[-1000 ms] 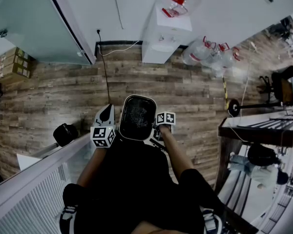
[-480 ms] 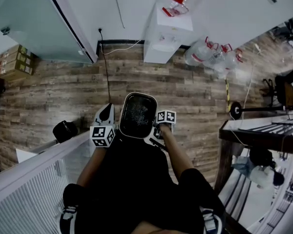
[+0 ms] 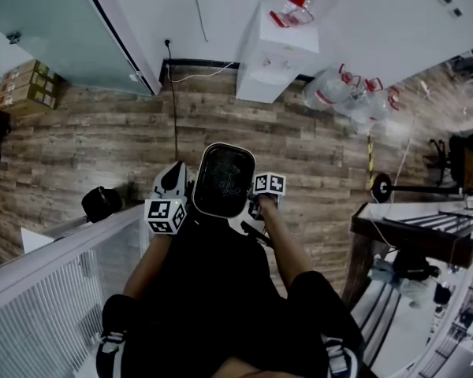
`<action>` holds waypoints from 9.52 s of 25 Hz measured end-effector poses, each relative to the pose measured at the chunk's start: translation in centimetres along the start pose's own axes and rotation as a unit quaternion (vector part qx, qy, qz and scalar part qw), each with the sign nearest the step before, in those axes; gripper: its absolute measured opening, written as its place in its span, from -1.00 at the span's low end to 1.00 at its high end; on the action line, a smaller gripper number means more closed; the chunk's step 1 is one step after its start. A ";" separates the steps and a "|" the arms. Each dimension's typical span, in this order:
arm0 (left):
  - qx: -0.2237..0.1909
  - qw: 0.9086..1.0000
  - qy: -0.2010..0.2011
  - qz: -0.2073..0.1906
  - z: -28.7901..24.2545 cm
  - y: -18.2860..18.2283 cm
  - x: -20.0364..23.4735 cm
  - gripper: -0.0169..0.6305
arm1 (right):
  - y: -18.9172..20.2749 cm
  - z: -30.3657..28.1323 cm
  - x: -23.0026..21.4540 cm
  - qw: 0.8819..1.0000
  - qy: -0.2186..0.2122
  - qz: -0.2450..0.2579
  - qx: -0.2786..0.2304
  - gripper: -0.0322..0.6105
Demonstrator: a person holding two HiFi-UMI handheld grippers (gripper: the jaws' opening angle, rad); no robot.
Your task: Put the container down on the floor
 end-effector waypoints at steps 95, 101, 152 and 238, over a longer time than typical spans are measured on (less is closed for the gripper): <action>0.103 0.992 0.057 0.035 -53.0 -3.9 38.1 -0.87 | -51.6 -43.0 2.4 0.953 0.005 -0.264 -0.145 -0.48; 0.097 0.993 0.048 0.038 -54.7 -2.0 39.8 -0.87 | -51.1 -48.1 -0.2 0.935 0.001 -0.317 -0.160 -0.48; 0.093 0.994 0.025 0.060 -61.3 7.7 46.7 -0.87 | -53.9 -64.9 -8.2 0.793 0.013 -0.548 -0.267 -0.47; -0.080 0.996 0.025 -0.035 -40.3 -29.6 27.0 -0.86 | -57.8 9.5 40.5 0.818 0.009 0.326 -0.474 -0.79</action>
Point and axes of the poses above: the fingertips, and each gripper's own axes: z backward along the fingers, x to its left, y out of its underside, the point moved 2 cm from there along z, backward along the fingers, and after that the axes turned 4 degrees about y, right-handed, at the moved point
